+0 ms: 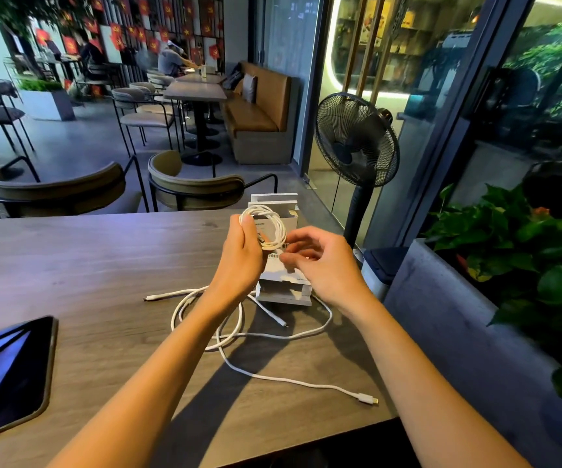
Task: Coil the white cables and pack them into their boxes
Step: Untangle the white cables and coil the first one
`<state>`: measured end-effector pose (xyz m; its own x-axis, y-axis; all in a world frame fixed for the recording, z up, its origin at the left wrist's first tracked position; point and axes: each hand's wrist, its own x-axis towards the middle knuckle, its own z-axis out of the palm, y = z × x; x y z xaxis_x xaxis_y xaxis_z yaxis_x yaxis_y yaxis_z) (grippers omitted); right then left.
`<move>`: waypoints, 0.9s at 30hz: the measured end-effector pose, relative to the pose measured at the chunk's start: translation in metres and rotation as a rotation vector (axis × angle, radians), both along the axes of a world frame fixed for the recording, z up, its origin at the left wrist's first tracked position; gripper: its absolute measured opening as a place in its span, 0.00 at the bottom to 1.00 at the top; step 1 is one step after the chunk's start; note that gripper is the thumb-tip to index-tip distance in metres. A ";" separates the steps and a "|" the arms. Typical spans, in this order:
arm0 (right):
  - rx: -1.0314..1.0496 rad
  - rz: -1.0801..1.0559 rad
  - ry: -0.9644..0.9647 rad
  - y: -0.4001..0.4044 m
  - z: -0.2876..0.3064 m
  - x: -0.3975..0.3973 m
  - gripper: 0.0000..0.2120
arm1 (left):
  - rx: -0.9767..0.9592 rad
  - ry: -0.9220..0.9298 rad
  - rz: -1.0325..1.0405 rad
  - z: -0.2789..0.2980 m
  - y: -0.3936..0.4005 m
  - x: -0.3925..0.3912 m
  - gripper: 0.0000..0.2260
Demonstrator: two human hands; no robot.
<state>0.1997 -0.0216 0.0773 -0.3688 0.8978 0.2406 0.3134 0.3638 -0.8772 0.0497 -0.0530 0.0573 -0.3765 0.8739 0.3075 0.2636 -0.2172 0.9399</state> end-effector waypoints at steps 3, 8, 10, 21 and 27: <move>0.271 -0.182 -0.018 -0.001 -0.014 -0.006 0.07 | -0.063 -0.155 -0.113 -0.001 -0.005 0.009 0.15; -0.156 -0.309 0.458 0.000 -0.013 -0.012 0.10 | -0.066 -0.255 -0.249 -0.009 -0.010 0.029 0.10; -0.474 -0.224 0.677 0.001 -0.006 -0.014 0.09 | -0.041 -0.205 -0.210 -0.014 -0.011 0.035 0.09; -0.499 0.011 0.854 -0.006 0.004 -0.010 0.16 | 0.035 0.149 0.007 -0.017 -0.001 0.032 0.06; -0.419 0.013 0.772 -0.004 0.002 -0.014 0.15 | 0.070 0.134 -0.033 -0.011 -0.005 0.028 0.06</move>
